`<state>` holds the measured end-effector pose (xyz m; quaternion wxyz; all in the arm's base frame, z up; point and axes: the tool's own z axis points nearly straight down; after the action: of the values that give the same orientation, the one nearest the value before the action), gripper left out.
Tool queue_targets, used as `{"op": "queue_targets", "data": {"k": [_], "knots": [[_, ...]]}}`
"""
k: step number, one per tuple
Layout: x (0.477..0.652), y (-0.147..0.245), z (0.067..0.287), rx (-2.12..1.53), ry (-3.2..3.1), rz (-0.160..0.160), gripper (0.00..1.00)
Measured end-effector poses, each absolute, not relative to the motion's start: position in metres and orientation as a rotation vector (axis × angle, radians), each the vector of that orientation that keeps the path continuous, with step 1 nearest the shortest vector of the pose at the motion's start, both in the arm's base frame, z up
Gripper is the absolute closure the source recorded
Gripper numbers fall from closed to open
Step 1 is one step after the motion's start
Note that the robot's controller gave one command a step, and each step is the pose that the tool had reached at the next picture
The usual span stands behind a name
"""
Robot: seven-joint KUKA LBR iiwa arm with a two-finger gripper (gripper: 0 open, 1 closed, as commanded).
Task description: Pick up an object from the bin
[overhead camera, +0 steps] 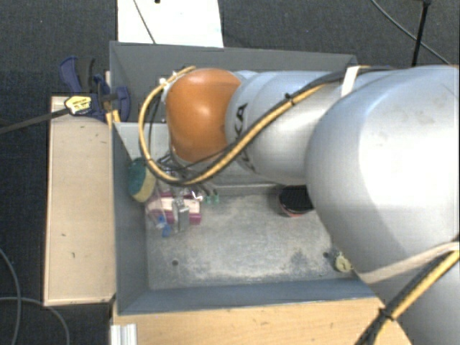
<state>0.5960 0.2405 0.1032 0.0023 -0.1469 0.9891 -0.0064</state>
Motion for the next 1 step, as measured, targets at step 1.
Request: {"op": "queue_targets", "data": {"k": [1], "knots": [[0.5934, 0.1947, 0.1007, -0.29, 3.127, -0.001, 0.0]]}}
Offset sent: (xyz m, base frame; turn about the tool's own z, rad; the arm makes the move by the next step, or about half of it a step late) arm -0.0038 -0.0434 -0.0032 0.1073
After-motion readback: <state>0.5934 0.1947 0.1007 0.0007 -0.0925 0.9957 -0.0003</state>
